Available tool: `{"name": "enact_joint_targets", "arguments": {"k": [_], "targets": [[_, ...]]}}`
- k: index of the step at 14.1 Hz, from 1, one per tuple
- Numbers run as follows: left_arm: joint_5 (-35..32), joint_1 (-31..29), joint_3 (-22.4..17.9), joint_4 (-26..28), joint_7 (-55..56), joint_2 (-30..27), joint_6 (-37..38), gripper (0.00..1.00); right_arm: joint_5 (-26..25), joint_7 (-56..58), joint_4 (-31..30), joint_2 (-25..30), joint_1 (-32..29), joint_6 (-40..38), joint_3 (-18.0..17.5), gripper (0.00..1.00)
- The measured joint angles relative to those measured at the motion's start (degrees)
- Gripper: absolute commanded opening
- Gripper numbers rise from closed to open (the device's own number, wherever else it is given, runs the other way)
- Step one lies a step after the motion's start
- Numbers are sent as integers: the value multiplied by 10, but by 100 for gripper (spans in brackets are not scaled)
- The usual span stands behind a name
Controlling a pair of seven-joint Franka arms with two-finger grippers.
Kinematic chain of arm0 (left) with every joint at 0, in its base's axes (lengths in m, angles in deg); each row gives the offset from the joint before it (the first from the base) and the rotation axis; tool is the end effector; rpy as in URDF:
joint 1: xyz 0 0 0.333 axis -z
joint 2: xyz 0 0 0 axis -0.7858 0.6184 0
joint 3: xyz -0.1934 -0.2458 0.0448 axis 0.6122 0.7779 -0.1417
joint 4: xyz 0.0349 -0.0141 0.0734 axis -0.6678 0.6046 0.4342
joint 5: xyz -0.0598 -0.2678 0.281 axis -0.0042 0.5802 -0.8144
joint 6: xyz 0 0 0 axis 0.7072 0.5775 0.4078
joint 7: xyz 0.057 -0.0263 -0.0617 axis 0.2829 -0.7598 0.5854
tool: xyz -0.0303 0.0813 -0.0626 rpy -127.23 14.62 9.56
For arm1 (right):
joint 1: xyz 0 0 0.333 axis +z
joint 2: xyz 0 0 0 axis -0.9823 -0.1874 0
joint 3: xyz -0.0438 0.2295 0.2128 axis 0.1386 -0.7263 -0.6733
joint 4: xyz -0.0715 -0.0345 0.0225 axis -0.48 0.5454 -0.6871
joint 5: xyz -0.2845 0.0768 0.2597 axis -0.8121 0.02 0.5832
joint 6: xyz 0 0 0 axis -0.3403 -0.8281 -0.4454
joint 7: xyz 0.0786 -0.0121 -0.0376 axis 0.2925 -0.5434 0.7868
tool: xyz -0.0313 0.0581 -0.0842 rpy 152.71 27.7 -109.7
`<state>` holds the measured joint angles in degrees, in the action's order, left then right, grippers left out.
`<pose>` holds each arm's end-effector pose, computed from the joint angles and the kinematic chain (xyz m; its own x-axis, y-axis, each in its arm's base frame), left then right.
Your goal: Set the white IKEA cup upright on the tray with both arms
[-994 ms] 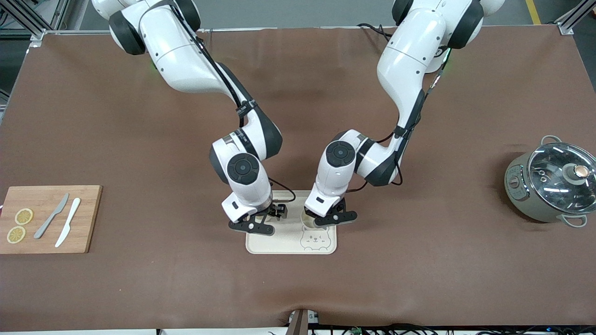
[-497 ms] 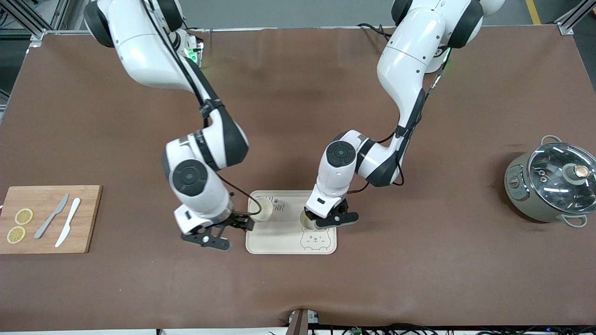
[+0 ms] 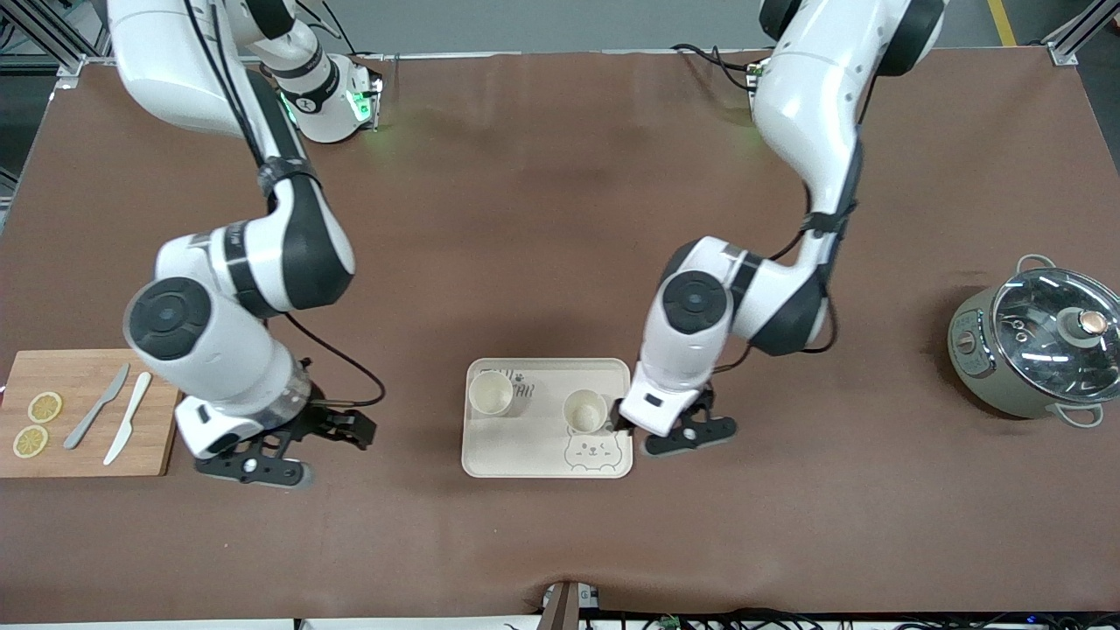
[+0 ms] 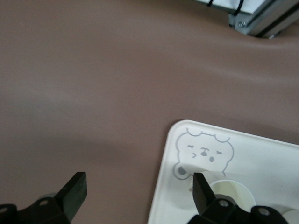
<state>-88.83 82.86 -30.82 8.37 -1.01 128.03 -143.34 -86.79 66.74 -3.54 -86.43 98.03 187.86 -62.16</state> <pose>0.6898 -0.3619 0.3482 0.9601 0.2046 0.1904 0.2002 -0.9788 0.0423 0.7333 0.1935 0.4456 0.9797 -0.1201 0.1602 -0.1170 -0.9927 -0.0286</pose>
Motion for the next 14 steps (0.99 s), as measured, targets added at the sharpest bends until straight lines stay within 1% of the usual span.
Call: {"name": "enact_joint_targets", "arguments": {"k": [2, 6, 8, 10, 12, 14], "targets": [[11, -26, 0, -2, -56, -30, 45, 100, 0, 35, -21, 18, -18, -2, 0, 100], [18, -80, -1, -3, -168, -76, 93, 100, 0, 76, -83, 73, -58, -8, 0, 100], [21, -113, -1, -1, -221, -90, 101, 100, 9, 101, -132, 118, -76, -9, 0, 100], [22, -137, -1, 8, -260, -92, 101, 100, 20, 137, -181, 166, -99, -11, 0, 100], [23, -153, -1, 28, -307, -93, 101, 100, 25, 165, -226, 211, -120, -12, 0, 100], [28, -178, 1, 58, -354, -109, 99, 100, 27, 177, -270, 255, -132, -13, 0, 100]]}}
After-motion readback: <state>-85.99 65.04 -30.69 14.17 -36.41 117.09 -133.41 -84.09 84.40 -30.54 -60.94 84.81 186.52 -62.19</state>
